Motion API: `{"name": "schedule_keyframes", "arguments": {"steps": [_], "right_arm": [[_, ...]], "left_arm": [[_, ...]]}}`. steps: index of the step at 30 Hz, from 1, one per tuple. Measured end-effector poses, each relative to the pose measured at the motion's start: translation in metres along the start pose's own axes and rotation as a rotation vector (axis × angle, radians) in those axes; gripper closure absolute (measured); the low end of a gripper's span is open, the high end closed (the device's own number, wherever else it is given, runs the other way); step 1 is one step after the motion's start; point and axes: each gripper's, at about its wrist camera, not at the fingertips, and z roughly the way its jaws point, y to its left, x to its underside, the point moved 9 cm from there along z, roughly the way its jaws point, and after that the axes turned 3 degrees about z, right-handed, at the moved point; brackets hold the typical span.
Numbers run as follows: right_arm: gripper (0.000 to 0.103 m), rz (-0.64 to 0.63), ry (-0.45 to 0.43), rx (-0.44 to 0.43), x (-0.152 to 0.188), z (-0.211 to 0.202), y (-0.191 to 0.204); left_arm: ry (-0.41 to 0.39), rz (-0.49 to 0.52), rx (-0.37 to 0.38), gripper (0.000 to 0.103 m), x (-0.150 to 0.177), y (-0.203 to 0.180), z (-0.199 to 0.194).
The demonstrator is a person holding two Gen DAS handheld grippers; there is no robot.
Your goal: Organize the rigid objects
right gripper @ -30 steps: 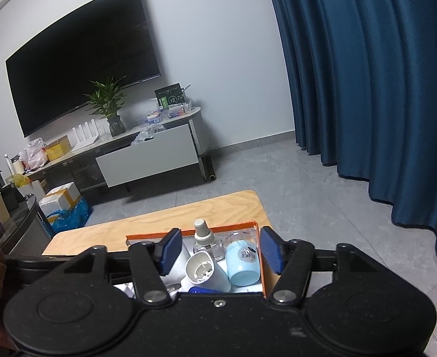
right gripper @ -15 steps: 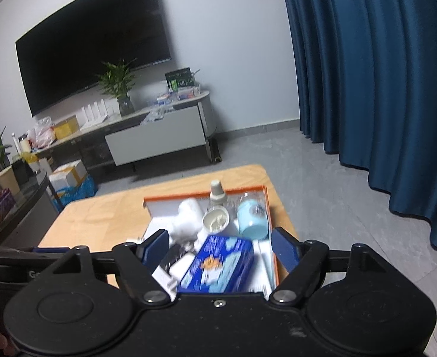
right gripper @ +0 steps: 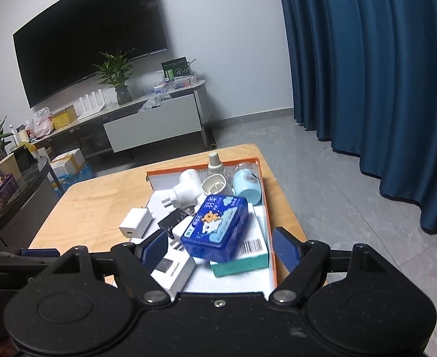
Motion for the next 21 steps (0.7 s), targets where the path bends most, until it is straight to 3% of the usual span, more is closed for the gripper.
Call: {"name": "schedule_keyframes", "arguments": {"steps": [21], "right_arm": [[0.011, -0.001, 0.036, 0.006, 0.014, 0.005, -0.004]], "left_arm": [[-0.004, -0.007, -0.031, 0.000, 0.010, 0.002, 0.001]]}}
